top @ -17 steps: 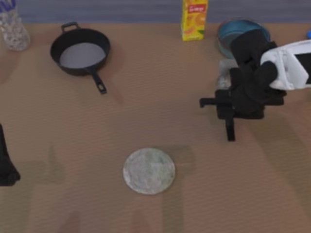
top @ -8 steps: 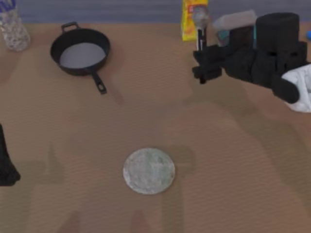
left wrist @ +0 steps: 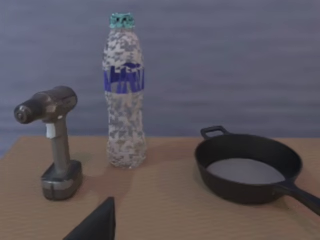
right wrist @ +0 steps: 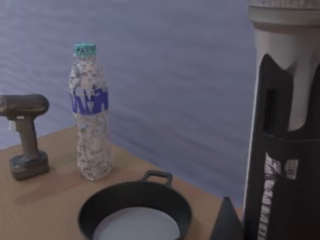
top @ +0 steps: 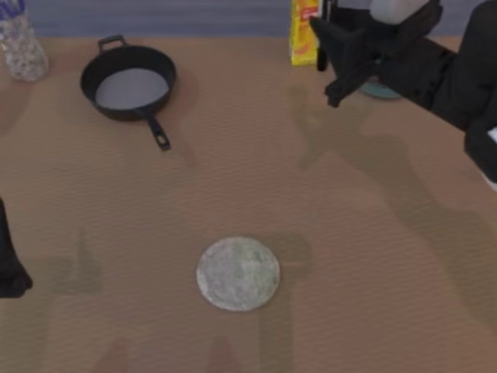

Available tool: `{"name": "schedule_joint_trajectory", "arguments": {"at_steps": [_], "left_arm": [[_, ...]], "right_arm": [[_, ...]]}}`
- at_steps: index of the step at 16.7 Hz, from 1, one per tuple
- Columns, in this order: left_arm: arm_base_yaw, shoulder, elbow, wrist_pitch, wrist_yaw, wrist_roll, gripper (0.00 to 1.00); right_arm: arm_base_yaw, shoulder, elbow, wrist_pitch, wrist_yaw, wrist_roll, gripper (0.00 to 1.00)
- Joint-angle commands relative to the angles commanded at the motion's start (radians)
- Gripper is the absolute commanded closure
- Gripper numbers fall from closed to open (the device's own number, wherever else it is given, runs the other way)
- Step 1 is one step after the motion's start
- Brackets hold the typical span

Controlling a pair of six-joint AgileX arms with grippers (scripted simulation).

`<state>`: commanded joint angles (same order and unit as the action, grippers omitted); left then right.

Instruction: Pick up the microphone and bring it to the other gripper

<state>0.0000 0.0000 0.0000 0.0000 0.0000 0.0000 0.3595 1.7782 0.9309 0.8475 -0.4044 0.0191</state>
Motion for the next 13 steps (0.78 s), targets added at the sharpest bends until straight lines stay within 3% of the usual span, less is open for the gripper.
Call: {"name": "schedule_joint_trajectory", "arguments": {"at_steps": [7, 9, 13], "left_arm": [[0.000, 0.000, 0.000, 0.000, 0.000, 0.000, 0.00], [0.000, 0.000, 0.000, 0.000, 0.000, 0.000, 0.00], [0.000, 0.000, 0.000, 0.000, 0.000, 0.000, 0.00]], "right_arm": [[0.021, -0.014, -0.005, -0.002, 0.013, 0.001, 1.00], [0.069, -0.060, -0.026, -0.019, 0.058, 0.001, 1.00], [0.202, -0.190, -0.087, -0.065, 0.186, 0.005, 1.00]]}}
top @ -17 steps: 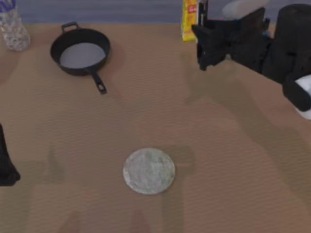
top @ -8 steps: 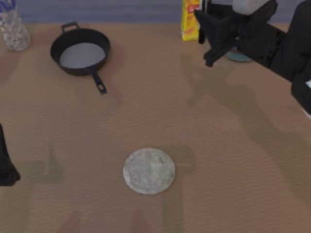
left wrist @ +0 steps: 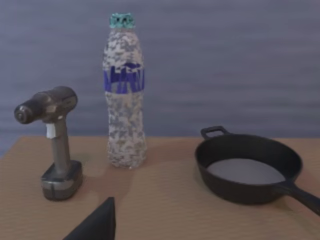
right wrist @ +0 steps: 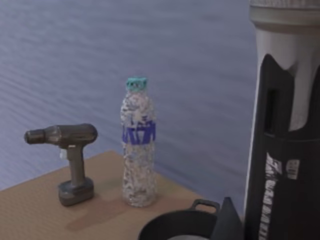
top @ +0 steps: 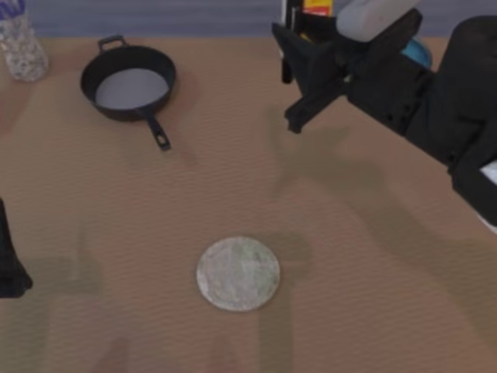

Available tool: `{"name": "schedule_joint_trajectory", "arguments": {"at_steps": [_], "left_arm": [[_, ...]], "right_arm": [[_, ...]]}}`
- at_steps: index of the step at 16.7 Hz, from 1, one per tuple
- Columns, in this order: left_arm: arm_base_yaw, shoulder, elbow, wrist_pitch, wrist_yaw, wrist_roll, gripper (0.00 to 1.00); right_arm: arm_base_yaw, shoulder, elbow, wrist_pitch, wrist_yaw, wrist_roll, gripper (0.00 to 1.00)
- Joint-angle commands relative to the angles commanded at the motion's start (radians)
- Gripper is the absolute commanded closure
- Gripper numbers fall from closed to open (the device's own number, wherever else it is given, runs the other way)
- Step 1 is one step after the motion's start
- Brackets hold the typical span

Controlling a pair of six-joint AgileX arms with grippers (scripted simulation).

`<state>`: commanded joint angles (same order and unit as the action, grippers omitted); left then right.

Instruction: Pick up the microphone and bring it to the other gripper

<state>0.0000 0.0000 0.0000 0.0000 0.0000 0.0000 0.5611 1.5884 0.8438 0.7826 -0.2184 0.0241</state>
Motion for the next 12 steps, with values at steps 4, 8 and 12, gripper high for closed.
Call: {"name": "schedule_joint_trajectory", "arguments": {"at_steps": [4, 8, 12], "left_arm": [[0.000, 0.000, 0.000, 0.000, 0.000, 0.000, 0.00], [0.000, 0.000, 0.000, 0.000, 0.000, 0.000, 0.00], [0.000, 0.000, 0.000, 0.000, 0.000, 0.000, 0.00]], "right_arm": [[0.062, -0.062, -0.027, -0.020, 0.059, 0.001, 1.00], [0.059, -0.060, -0.023, -0.018, 0.056, 0.003, 1.00], [0.062, -0.062, -0.027, -0.020, 0.059, 0.001, 1.00]]}}
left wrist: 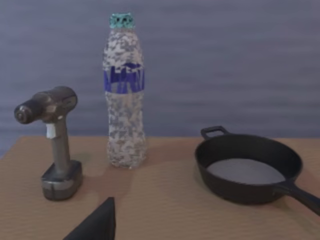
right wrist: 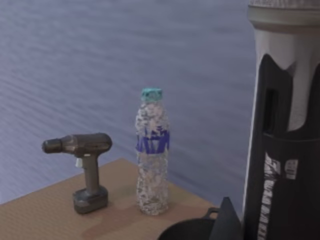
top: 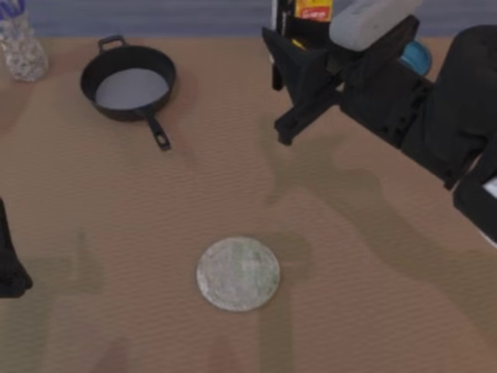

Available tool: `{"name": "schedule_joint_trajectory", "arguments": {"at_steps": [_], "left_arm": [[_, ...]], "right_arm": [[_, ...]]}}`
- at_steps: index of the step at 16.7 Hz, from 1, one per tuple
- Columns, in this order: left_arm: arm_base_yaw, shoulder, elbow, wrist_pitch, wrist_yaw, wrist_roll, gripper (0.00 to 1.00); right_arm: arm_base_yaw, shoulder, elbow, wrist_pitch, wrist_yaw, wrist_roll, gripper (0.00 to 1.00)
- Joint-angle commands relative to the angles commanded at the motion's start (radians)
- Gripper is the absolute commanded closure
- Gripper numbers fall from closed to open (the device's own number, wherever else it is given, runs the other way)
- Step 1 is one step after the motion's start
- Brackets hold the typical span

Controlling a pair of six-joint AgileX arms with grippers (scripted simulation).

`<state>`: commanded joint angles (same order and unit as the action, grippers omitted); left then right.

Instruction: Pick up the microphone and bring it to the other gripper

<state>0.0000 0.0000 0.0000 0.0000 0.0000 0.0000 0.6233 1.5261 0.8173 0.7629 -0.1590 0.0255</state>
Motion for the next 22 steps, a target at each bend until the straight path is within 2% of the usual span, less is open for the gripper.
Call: {"name": "schedule_joint_trajectory", "arguments": {"at_steps": [3, 6, 9, 17, 20, 22], "left_arm": [[-0.002, 0.002, 0.002, 0.001, -0.001, 0.000, 0.00], [-0.066, 0.068, 0.059, 0.030, -0.027, 0.004, 0.00], [-0.203, 0.231, 0.176, 0.088, -0.085, 0.011, 0.00], [-0.658, 0.858, 0.549, 0.267, -0.275, 0.034, 0.00], [-0.787, 1.014, 0.660, 0.323, -0.329, 0.040, 0.00], [-0.844, 1.083, 0.711, 0.349, -0.352, 0.043, 0.00]], "right_arm": [[0.000, 0.000, 0.000, 0.000, 0.000, 0.000, 1.00], [0.000, 0.000, 0.000, 0.000, 0.000, 0.000, 1.00], [0.000, 0.000, 0.000, 0.000, 0.000, 0.000, 1.00], [0.000, 0.000, 0.000, 0.000, 0.000, 0.000, 1.00], [0.000, 0.000, 0.000, 0.000, 0.000, 0.000, 1.00], [0.000, 0.000, 0.000, 0.000, 0.000, 0.000, 1.00]]}}
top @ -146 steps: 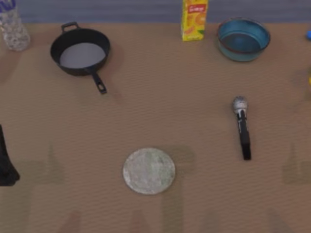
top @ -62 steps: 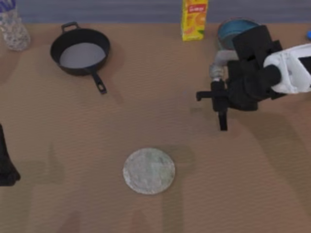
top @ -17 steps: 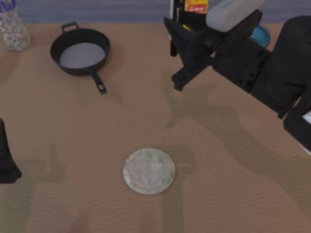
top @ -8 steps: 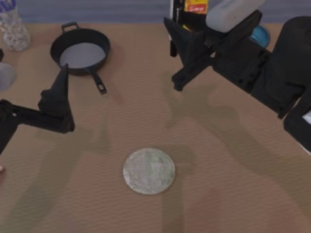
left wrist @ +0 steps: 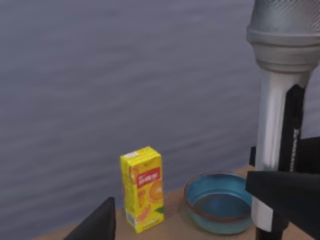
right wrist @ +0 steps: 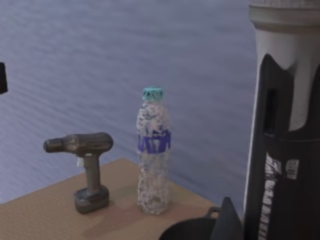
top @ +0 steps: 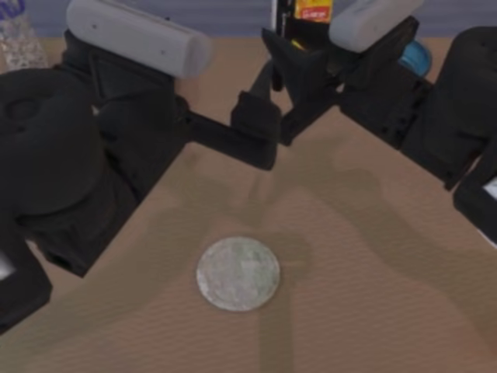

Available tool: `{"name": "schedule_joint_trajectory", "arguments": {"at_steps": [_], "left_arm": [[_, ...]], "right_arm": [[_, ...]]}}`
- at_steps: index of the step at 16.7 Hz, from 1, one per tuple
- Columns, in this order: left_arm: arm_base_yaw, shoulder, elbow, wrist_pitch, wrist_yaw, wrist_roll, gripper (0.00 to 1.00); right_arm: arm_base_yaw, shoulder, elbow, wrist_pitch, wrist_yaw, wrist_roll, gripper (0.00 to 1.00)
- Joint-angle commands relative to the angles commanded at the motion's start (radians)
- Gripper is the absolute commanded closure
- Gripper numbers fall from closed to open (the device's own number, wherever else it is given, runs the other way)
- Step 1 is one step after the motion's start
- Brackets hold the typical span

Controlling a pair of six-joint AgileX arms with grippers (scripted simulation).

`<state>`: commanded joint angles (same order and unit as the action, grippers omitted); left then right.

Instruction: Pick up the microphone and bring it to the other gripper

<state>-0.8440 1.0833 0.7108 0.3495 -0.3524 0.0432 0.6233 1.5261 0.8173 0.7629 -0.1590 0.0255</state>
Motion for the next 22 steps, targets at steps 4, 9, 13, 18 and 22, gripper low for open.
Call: {"name": "schedule_joint_trajectory", "arguments": {"at_steps": [4, 9, 13, 18, 22], "left_arm": [[-0.026, 0.031, 0.024, 0.013, -0.011, 0.002, 0.00], [-0.013, 0.068, 0.054, 0.024, 0.003, 0.002, 0.00], [0.030, 0.257, 0.184, 0.079, 0.048, 0.004, 0.00], [0.081, 0.427, 0.305, 0.127, 0.103, 0.005, 0.00], [0.082, 0.429, 0.307, 0.128, 0.104, 0.005, 0.00]], "right_arm": [[0.000, 0.000, 0.000, 0.000, 0.000, 0.000, 1.00], [0.000, 0.000, 0.000, 0.000, 0.000, 0.000, 1.00], [0.000, 0.000, 0.000, 0.000, 0.000, 0.000, 1.00], [0.000, 0.000, 0.000, 0.000, 0.000, 0.000, 1.00], [0.000, 0.000, 0.000, 0.000, 0.000, 0.000, 1.00]]}}
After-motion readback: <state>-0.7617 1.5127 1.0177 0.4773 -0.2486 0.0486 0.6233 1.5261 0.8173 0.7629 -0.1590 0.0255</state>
